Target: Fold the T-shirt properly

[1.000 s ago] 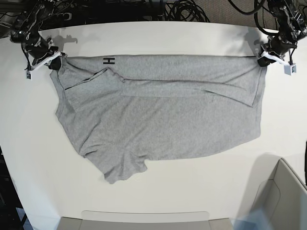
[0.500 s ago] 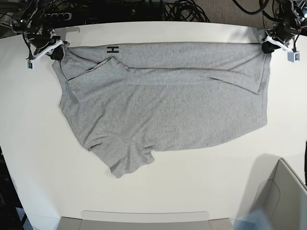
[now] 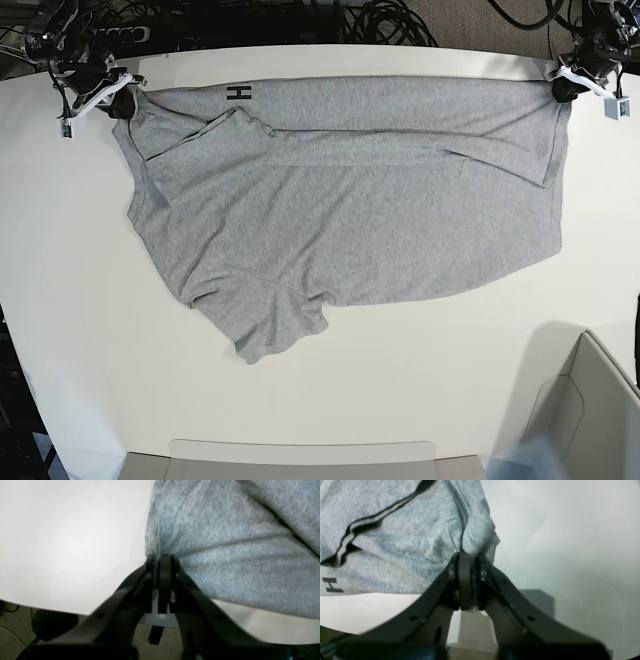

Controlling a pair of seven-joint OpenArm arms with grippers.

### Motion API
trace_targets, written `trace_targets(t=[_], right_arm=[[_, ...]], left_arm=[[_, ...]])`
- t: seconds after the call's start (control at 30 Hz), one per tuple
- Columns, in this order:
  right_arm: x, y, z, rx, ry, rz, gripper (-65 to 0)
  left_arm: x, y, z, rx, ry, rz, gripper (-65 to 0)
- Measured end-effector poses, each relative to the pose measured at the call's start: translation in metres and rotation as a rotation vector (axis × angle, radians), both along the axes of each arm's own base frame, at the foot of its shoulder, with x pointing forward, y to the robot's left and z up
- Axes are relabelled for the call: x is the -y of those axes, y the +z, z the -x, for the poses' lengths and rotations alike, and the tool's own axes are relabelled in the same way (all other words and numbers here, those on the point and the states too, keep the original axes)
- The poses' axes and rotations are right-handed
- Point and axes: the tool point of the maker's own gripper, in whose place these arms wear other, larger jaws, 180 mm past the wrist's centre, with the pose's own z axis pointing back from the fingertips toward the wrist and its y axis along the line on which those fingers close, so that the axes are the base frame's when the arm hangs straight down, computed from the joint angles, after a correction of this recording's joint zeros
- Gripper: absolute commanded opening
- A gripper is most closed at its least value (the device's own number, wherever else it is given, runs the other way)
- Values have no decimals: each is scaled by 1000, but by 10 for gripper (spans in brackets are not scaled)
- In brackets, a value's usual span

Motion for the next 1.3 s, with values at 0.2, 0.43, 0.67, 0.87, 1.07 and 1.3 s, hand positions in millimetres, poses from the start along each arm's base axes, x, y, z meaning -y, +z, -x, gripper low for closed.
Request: trace_targets(t=[0.2,0.43,0.67,0.87,1.07,1.3], right_arm=[[-2,-3,-4,-16,8,62,-528],[-6,-1,-8,-5,12,63,-443],[-7,7,2,-42,25,130,-442],[-1,14,21,-89,-21,176,-441],[6,19,30,-108,-33,201,-440],[7,25,31,-118,-23,223,-375]], left_arm=[[-1,1,-1,2,-1,-5,-460],[-6,5,-2,-8,-21,-29,-454],[-4,27,-15,16,-86,-91,-452],[-4,27,-7,-10,-103,-109,-452],[-7,31,-11,-2,-112,-116,-452],[-7,33,-14,-3,-130,-123,-452]])
